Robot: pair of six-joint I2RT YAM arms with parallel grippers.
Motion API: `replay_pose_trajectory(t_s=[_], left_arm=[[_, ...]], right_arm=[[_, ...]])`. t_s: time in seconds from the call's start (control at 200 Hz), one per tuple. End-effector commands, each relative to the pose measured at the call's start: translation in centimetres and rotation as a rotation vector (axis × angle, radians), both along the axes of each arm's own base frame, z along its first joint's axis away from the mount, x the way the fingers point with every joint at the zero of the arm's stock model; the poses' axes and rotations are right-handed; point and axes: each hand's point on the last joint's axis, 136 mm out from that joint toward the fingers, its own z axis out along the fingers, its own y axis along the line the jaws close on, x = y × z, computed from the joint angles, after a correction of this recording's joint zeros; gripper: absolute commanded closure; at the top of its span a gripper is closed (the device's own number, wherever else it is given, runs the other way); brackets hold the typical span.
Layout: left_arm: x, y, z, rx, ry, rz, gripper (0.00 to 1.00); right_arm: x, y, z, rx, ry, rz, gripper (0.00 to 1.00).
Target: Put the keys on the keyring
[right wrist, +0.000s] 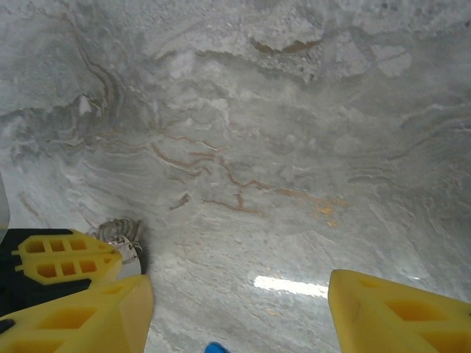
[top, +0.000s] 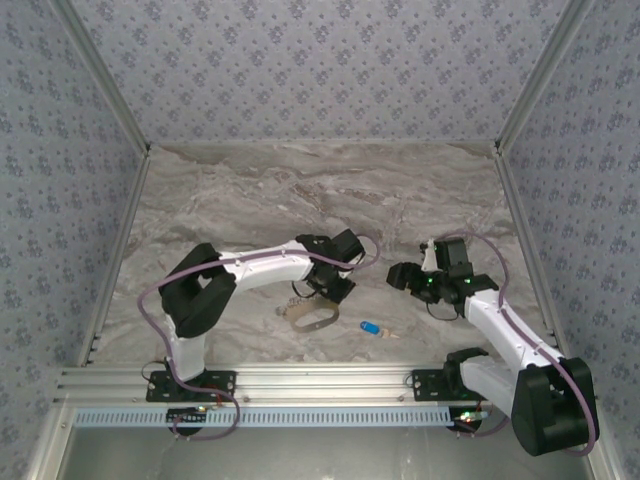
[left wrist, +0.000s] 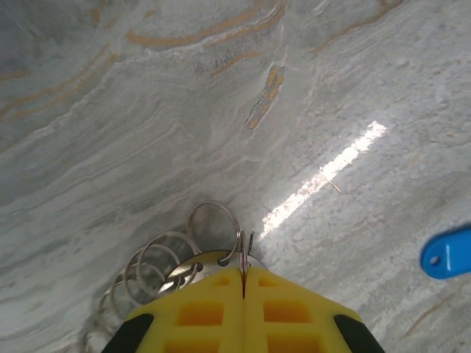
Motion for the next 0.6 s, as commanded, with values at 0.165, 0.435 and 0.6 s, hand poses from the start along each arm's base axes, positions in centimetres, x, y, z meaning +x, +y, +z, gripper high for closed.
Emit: replay_pose_trajectory(t_s=[0.165, 0.435, 0.6], left_arm=[[2.4, 0.2, 9.0, -0.152, -0.215, -0.070, 1.00], [4.5, 1.9, 16.7, -0.351, -0.369, -0.056, 1.00], [5.6, 3.0, 22.1, -0.508, -0.468, -0.049, 1.00]], right_arm=[[2.7, 1.8, 4.2, 0.125, -0.067, -0.008, 0.34], [5.3, 3.8, 9.5, 0.249, -0.153, 0.016, 0.37], [7.1, 5.3, 14.0, 0.302, -0.240, 0.053, 0.39]])
